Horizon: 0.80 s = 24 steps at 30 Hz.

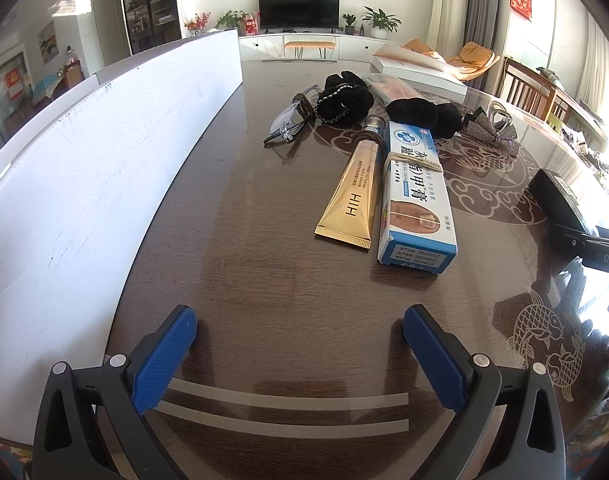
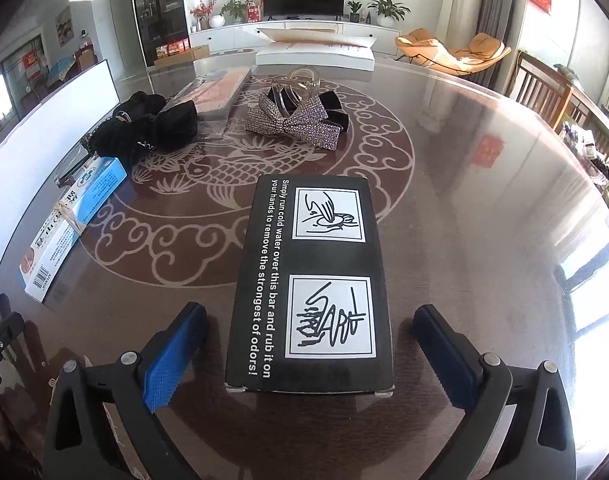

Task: Organize objects
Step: 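Lift the black soap-bar box off the table with the right tool, then grasp the blue-and-white nail-cream box with the left tool while the right tool holds the black box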

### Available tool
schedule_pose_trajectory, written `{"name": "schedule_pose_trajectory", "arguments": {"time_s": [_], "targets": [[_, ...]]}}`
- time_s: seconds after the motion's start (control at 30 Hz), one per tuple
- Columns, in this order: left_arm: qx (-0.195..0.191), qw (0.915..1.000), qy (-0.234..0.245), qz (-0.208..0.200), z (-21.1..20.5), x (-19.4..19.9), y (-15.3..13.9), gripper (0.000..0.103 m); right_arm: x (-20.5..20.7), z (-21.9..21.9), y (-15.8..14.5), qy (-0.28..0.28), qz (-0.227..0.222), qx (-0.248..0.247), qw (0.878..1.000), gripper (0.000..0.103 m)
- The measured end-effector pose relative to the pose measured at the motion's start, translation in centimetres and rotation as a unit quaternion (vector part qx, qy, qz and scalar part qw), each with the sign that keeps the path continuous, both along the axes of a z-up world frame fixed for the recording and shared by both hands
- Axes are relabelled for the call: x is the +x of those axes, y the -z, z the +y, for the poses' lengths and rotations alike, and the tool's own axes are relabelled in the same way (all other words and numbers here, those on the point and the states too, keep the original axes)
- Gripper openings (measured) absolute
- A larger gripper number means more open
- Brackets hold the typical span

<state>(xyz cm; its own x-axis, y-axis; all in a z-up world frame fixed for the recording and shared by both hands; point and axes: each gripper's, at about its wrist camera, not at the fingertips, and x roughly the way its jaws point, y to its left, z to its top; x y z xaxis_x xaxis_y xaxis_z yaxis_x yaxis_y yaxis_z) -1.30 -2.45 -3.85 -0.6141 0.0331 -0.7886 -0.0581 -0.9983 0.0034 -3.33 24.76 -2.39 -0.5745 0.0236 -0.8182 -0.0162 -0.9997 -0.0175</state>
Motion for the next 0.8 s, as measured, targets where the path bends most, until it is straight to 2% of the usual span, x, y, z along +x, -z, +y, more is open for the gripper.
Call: {"name": "schedule_pose_trajectory", "arguments": {"time_s": [0.3, 0.43, 0.5, 0.57, 0.67, 0.8], "targets": [[0.001, 1.0000, 0.003, -0.002, -0.1, 0.0, -0.1, 0.103, 0.0, 0.0, 0.0, 0.000, -0.001, -0.002, 1.000, 0.103], [0.001, 0.9997, -0.005, -0.023, -0.8, -0.2, -0.3, 0.103, 0.0, -0.1, 0.0, 0.001, 0.000, -0.001, 1.000, 0.103], [0.019, 0.9995, -0.015, -0.022, -1.6, 0.2, -0.6, 0.103, 0.2, -0.1, -0.1, 0.001, 0.000, 0.001, 1.000, 0.103], [0.050, 0.9987, -0.012, -0.003, -1.9, 0.8, -1.5, 0.103, 0.3, -0.2, -0.1, 0.001, 0.002, 0.005, 1.000, 0.103], [0.064, 0.9975, 0.012, 0.029, -0.4, 1.2, -2.8, 0.103, 0.3, -0.4, -0.3, 0.001, 0.007, 0.017, 1.000, 0.103], [0.036, 0.9976, 0.054, 0.024, 3.8, -1.4, -3.2, 0.100, 0.5, -0.8, -0.4, 0.000, 0.012, 0.033, 0.999, 0.103]]}}
